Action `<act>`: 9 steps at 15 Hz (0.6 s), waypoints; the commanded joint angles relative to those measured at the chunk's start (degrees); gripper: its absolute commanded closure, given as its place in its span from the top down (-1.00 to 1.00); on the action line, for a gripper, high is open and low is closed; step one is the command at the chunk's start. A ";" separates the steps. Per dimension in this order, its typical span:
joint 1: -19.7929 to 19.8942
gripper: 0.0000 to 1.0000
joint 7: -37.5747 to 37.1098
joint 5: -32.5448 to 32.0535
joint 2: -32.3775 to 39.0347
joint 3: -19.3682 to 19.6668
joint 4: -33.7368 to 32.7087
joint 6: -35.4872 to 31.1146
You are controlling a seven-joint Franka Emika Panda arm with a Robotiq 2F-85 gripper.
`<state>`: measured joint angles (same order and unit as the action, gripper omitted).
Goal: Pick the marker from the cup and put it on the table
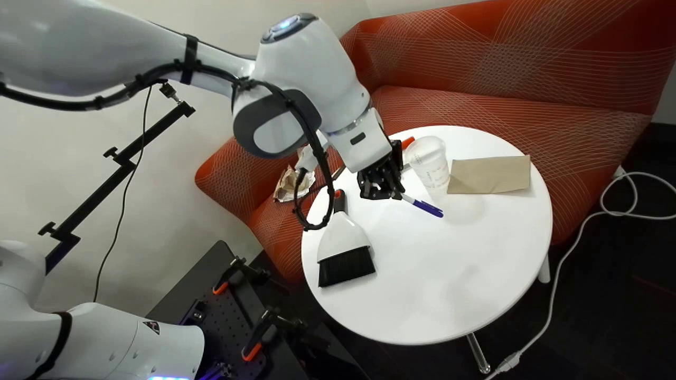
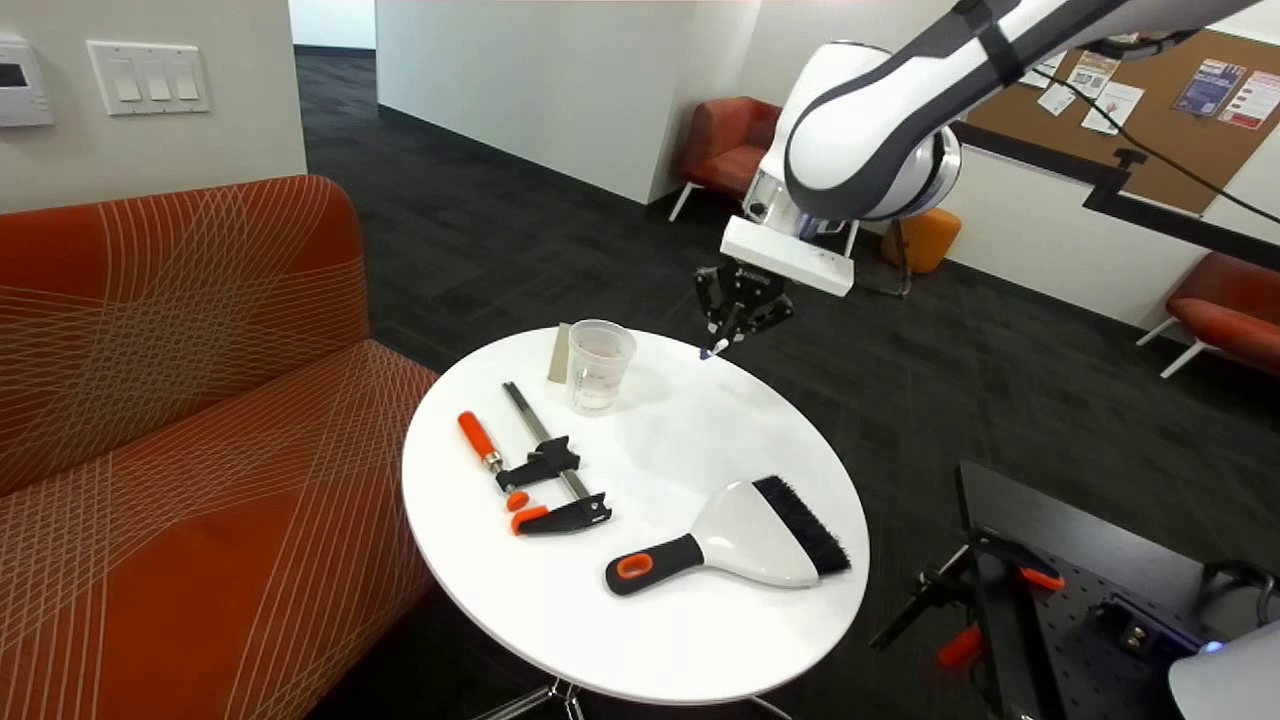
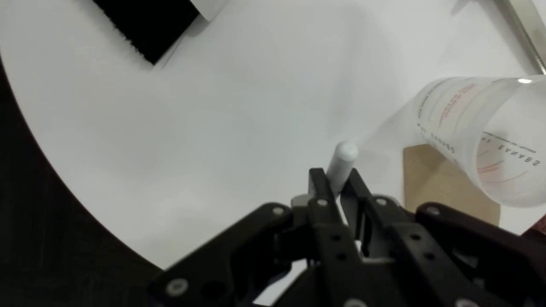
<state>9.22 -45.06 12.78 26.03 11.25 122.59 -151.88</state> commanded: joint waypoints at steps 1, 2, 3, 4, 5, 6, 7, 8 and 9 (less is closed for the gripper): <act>-2.26 -0.94 -0.42 0.13 4.26 1.22 0.18 -5.02; -2.39 -0.94 -0.10 0.55 5.19 0.96 0.13 -5.64; -2.81 -0.94 -0.22 0.61 6.13 1.01 0.06 -6.28; -3.21 -0.94 -0.25 0.64 6.89 1.07 0.00 -6.70; -3.72 -0.86 -0.27 0.55 7.44 1.20 0.05 -7.16; -4.52 -0.24 -0.83 0.25 7.91 1.76 0.05 -7.38; -4.92 -0.23 -0.80 0.19 7.94 1.89 0.24 -7.49; -5.51 -0.09 -0.97 0.09 7.77 2.25 0.55 -7.84; -5.97 0.04 -1.01 0.06 7.24 2.55 1.00 -8.23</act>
<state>5.63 -45.21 12.82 34.08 12.02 122.62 -158.30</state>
